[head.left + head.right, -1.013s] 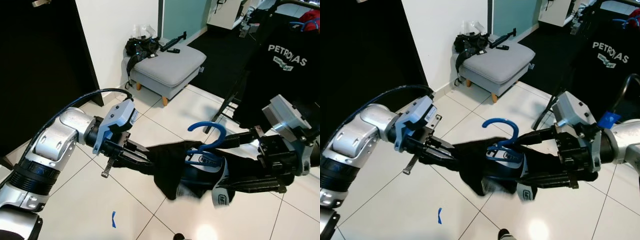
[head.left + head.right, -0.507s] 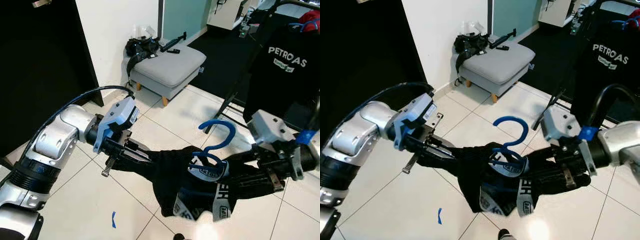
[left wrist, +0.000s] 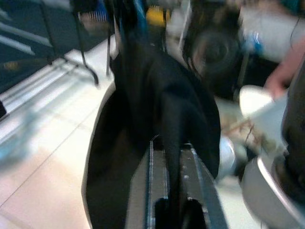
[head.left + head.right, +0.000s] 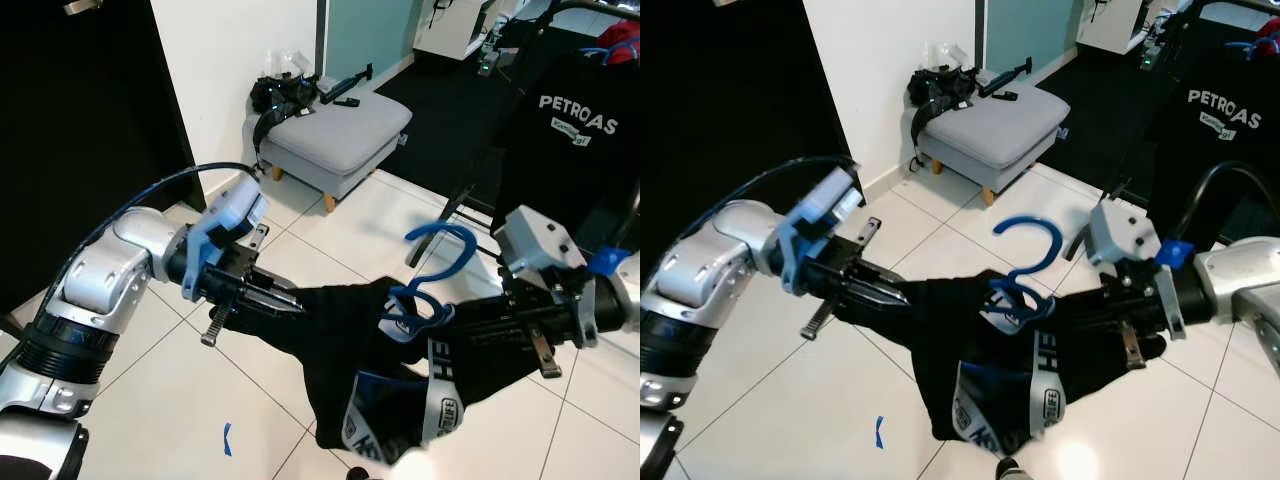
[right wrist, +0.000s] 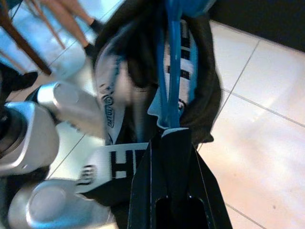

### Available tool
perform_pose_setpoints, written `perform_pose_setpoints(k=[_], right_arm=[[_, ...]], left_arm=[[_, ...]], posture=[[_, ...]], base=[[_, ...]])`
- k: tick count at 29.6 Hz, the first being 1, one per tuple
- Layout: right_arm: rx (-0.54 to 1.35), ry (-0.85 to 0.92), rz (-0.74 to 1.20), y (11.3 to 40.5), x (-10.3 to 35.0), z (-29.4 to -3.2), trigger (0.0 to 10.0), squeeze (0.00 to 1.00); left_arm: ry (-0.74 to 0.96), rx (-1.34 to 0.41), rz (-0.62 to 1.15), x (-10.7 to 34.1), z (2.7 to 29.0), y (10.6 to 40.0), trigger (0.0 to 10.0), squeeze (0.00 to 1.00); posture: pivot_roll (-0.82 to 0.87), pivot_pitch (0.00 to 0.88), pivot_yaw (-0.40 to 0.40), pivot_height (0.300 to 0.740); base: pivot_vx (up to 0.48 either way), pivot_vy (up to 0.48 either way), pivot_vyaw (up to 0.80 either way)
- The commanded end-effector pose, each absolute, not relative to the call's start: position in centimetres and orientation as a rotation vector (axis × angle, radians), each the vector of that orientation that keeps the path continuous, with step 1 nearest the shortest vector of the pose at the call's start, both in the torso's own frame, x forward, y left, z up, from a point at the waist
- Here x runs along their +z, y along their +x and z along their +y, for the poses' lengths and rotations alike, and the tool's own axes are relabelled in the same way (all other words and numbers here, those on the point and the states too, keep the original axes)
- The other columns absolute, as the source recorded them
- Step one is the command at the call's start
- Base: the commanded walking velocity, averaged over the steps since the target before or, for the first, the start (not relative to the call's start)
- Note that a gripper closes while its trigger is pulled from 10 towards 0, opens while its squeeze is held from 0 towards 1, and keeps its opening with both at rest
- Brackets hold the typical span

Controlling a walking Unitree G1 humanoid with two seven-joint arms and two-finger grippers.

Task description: Hang hanger

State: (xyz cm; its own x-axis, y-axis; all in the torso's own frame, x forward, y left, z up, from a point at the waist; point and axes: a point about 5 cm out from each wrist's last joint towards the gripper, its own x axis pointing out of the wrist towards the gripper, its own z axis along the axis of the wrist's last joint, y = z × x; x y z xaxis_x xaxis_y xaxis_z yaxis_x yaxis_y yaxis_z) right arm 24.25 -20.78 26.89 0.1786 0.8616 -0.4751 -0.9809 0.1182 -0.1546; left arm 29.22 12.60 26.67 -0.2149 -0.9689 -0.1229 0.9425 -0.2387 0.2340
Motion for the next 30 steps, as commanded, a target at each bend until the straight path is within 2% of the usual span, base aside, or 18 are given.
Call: perform_pose_setpoints(k=[1,5,8,11,14,17,18,19,20,22,23,24,25,26,28,29,30], right_arm=[[1.388,-0.475,0.263,24.2,27.0,-20.4,0.0,0.00],[1.340,-0.442,0.256,24.4,26.5,-20.8,0.0,0.00],[1.207,-0.384,0.276,25.0,25.0,-22.2,0.0,0.00],[1.175,-0.372,0.285,25.0,24.5,-22.5,0.0,0.00],[1.036,-0.342,0.353,24.9,22.5,-24.3,0.0,0.00],[0.972,-0.335,0.376,24.9,21.6,-25.2,0.0,0.00],[0.874,-0.317,0.396,25.2,20.5,-26.1,0.0,0.00],[0.874,-0.317,0.396,25.2,20.5,-26.1,0.0,0.00],[0.804,-0.305,0.412,25.3,19.8,-26.7,0.0,0.00],[0.804,-0.305,0.412,25.3,19.8,-26.7,0.0,0.00],[0.718,-0.291,0.417,25.5,18.8,-27.3,0.0,0.00],[0.718,-0.291,0.417,25.5,18.8,-27.3,0.0,0.00],[0.564,-0.248,0.413,26.0,17.1,-27.9,0.0,0.00],[0.396,-0.181,0.402,26.3,14.8,-28.1,0.0,0.00],[0.396,-0.181,0.402,26.3,14.8,-28.1,0.0,0.00],[0.139,-0.039,0.389,26.1,11.4,-27.7,0.0,0.00],[0.139,-0.039,0.389,26.1,11.4,-27.7,0.0,0.00]], left_arm=[[0.257,-1.831,-0.161,27.0,11.9,28.9,10.0,1.00],[0.217,-1.763,-0.163,26.6,12.5,29.5,10.0,1.00],[0.143,-1.524,-0.155,25.4,15.0,31.6,10.0,1.00],[0.134,-1.456,-0.148,25.0,15.8,32.0,10.0,1.00],[0.073,-1.191,-0.111,22.8,19.2,33.0,10.0,1.00],[0.037,-1.089,-0.093,21.9,20.4,33.3,10.0,1.00],[0.018,-0.960,-0.087,21.1,21.6,33.6,10.0,1.00],[0.018,-0.960,-0.087,21.1,21.6,33.6,10.0,1.00],[0.006,-0.868,-0.083,20.6,22.5,33.8,10.0,1.00],[0.006,-0.868,-0.083,20.6,22.5,33.8,10.0,1.00],[-0.028,-0.733,-0.069,19.7,23.4,34.2,10.0,1.00],[-0.028,-0.733,-0.069,19.7,23.4,34.2,10.0,1.00],[-0.030,-0.526,-0.019,17.7,24.1,34.3,10.0,1.00],[-0.048,-0.377,0.055,14.7,23.8,33.9,10.0,0.00],[-0.048,-0.377,0.055,14.7,23.8,33.9,10.0,0.00],[-0.083,-0.240,0.137,10.5,22.4,32.1,10.0,0.00],[-0.083,-0.240,0.137,10.5,22.4,32.1,10.0,0.00]], posture=[[-0.05,0.146,-0.002,0.740],[-0.05,0.151,-0.001,0.740],[-0.05,0.154,0.003,0.740],[-0.05,0.157,0.004,0.740],[-0.05,0.164,-0.001,0.740],[-0.05,0.165,-0.002,0.740],[-0.05,0.170,-0.004,0.740],[-0.05,0.170,-0.004,0.740],[-0.05,0.170,-0.004,0.740],[-0.05,0.170,-0.004,0.740],[-0.05,0.172,-0.002,0.740],[-0.05,0.172,-0.002,0.740],[-0.05,0.173,-0.004,0.740],[-0.05,0.176,-0.006,0.740],[-0.05,0.176,-0.006,0.740],[-0.05,0.179,-0.008,0.740],[-0.05,0.179,-0.008,0.740]], base=[[0.000,0.000,0.00],[0.000,0.000,0.00],[0.000,0.000,0.00],[0.000,0.000,0.00],[0.000,0.000,0.00],[0.000,0.000,0.00],[0.000,0.000,0.00],[0.000,0.000,0.00],[0.000,0.000,0.00],[0.000,0.000,0.00],[0.000,0.000,0.00],[0.000,0.000,0.00],[0.000,0.000,0.00],[0.000,0.000,0.00],[0.000,0.000,0.00],[0.000,0.000,-0.73],[0.000,0.000,-0.73]])
